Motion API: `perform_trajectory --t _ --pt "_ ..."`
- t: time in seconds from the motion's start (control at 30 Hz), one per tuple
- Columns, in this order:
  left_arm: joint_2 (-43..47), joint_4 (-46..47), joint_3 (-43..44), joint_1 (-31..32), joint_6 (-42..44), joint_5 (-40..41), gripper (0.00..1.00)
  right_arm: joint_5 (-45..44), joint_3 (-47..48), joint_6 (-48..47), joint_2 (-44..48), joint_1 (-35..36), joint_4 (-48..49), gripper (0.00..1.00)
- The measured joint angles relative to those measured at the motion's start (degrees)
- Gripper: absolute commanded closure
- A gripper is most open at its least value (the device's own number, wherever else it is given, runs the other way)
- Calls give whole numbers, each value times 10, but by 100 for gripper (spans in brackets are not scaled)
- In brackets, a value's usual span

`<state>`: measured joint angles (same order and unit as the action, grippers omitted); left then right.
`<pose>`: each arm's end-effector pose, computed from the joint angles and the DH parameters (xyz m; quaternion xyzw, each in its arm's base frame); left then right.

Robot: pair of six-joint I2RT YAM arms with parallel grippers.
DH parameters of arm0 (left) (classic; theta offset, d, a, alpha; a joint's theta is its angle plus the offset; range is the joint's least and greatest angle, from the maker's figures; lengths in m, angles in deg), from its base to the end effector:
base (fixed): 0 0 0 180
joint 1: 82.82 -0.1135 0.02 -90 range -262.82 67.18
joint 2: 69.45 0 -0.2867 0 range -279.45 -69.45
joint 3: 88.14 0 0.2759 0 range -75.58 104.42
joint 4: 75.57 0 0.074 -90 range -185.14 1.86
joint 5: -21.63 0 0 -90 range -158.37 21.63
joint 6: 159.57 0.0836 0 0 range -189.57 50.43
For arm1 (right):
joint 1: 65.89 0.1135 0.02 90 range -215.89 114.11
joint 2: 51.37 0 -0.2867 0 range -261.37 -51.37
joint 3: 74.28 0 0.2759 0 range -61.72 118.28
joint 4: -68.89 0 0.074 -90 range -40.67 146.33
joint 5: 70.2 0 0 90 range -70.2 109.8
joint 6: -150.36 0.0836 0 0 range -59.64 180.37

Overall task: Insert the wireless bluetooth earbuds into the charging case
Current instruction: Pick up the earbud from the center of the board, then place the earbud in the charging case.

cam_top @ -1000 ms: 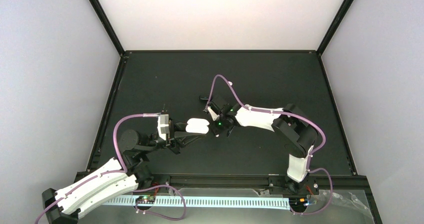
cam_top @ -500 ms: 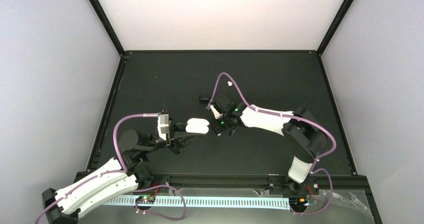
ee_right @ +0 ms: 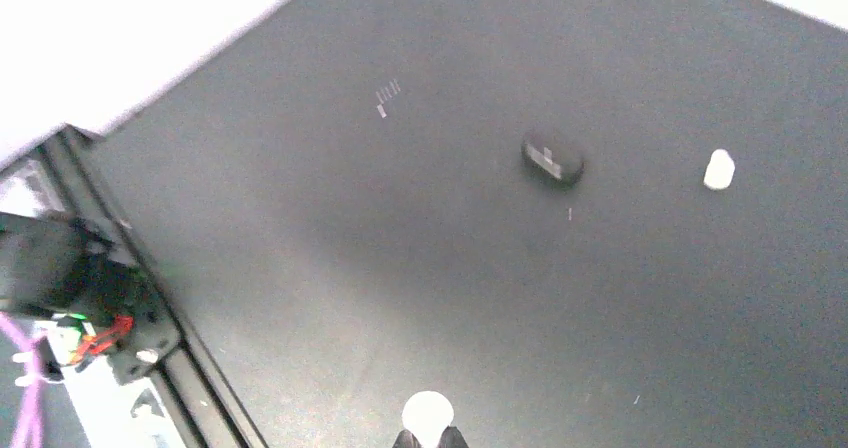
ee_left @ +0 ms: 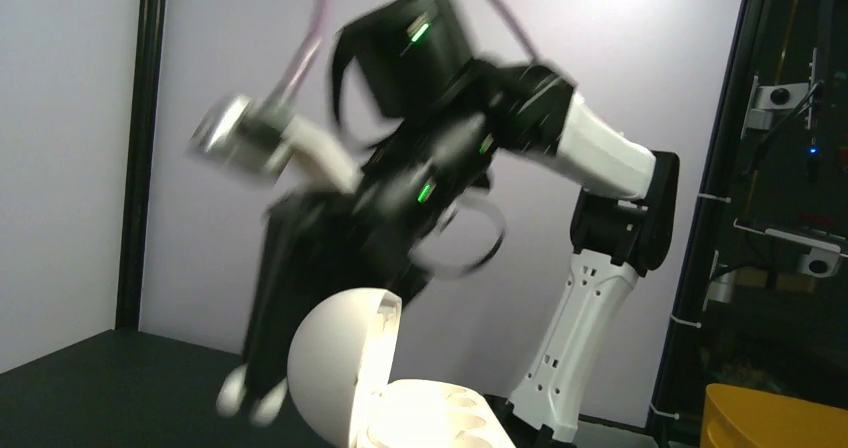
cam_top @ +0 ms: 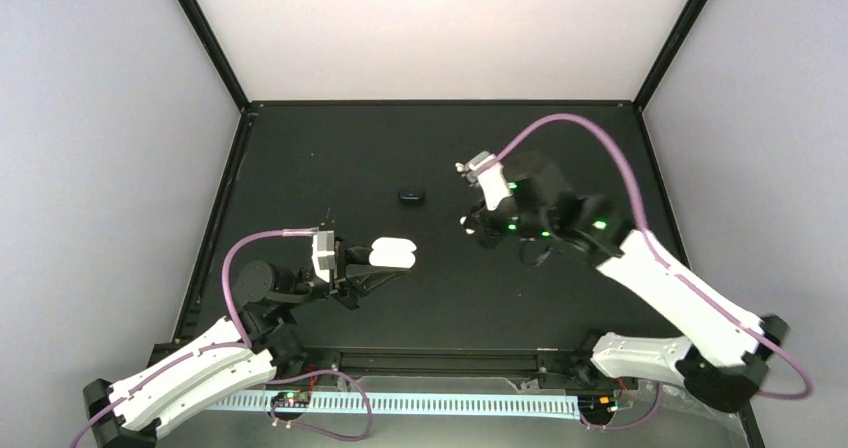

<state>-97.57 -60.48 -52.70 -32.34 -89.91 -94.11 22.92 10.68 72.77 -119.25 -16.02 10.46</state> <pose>0.0858 -0.1610 0.3407 0.3197 0.4755 -0.5704 0.5885 0.1860 0.2277 0.3561 -0.3031 0.8590 0.2342 0.3396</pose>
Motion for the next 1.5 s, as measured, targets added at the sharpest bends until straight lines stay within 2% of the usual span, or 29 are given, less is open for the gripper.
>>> perform_trajectory --t 0.2,0.37,0.7,1.0,1.5 --pt "-14 5 0 0 2 -16 98 59 173 -66 68 1 -114 99" --pt "-50 19 1 0 4 -52 99 112 229 -94 77 31 -152 99" --pt "-76 20 3 0 19 -96 98 107 226 -123 38 154 -162 99" --pt "-75 12 3 0 37 -115 99 105 230 -136 29 198 -159 99" --pt "-103 11 18 0 43 -178 99 76 257 -152 -59 254 -136 99"
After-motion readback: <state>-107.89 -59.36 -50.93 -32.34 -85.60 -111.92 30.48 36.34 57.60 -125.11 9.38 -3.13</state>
